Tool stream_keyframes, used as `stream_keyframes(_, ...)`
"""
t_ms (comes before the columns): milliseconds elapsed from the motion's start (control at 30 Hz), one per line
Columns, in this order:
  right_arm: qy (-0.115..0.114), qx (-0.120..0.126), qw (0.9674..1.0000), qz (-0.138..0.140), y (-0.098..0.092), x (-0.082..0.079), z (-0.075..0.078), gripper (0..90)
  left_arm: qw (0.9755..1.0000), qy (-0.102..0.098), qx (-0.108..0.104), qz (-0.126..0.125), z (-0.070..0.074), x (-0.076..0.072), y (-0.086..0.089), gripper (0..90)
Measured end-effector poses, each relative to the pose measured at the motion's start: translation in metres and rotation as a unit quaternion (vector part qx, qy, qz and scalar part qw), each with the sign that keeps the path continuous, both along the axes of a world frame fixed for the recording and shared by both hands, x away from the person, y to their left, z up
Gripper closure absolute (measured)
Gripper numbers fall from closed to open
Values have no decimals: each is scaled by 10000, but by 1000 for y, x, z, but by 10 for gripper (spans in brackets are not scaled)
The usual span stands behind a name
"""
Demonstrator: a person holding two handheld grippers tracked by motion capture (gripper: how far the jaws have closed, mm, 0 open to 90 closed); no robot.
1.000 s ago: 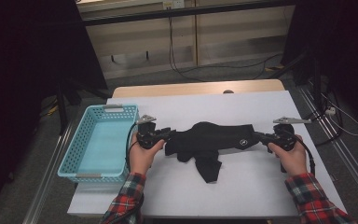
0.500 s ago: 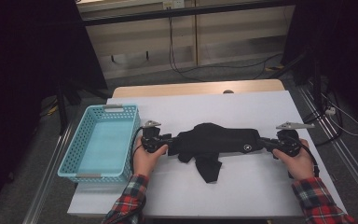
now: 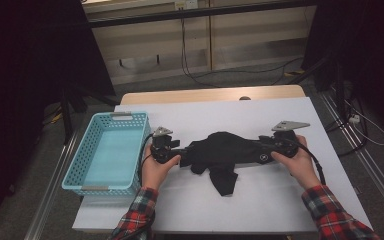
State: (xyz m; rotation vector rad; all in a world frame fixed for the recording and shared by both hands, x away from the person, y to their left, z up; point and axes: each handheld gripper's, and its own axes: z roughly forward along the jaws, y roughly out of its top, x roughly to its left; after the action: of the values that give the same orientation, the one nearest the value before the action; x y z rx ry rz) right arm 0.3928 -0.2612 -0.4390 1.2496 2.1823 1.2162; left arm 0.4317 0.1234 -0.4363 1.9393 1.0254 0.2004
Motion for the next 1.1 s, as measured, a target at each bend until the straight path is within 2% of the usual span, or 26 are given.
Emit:
stream_keyframes(67,73,-159,9998,116,10,6,-5,637,10000,-14,-11,14,0,0,1,332)
stream_keyframes(167,211,-213,9992,258,18,12,-11,653,10000,7,-2,47,0,0,3,327)
stream_keyframes(200,245,-266,9989,292,20,14,-13,686,10000,-4,-3,49,0,0,4,327)
stream_keyframes(267,302,-293,9982,424,22,15,-15,829,10000,-5,-8,64,-1,0,4,326)
stream_keyframes(333,406,-264,9970,603,24,15,-15,900,10000,-18,-12,62,0,1,5,325)
stream_keyframes(433,433,-287,9961,718,25,15,-11,900,10000,-6,-32,71,0,1,4,323)
stream_keyframes(500,297,-261,9974,605,23,15,-7,900,10000,-17,-10,60,1,2,4,323)
stream_keyframes(567,231,-60,9985,493,19,15,0,900,10000,-19,-14,60,1,2,4,322)
stream_keyframes(667,25,86,9994,344,12,14,10,900,10000,-24,-15,76,0,3,5,321)
stream_keyframes(767,-104,68,9996,250,10,17,16,900,10000,-21,-28,92,-1,4,4,321)
stream_keyframes(867,-55,-4,9999,136,12,24,15,900,10000,-2,-30,86,-1,4,3,320)
stream_keyframes(967,62,-203,9998,19,15,34,8,900,9999,1,-32,98,-2,5,3,318)
stream_keyframes(1100,210,-323,9992,-132,18,46,-3,900,9999,-6,-46,111,-2,7,4,316)
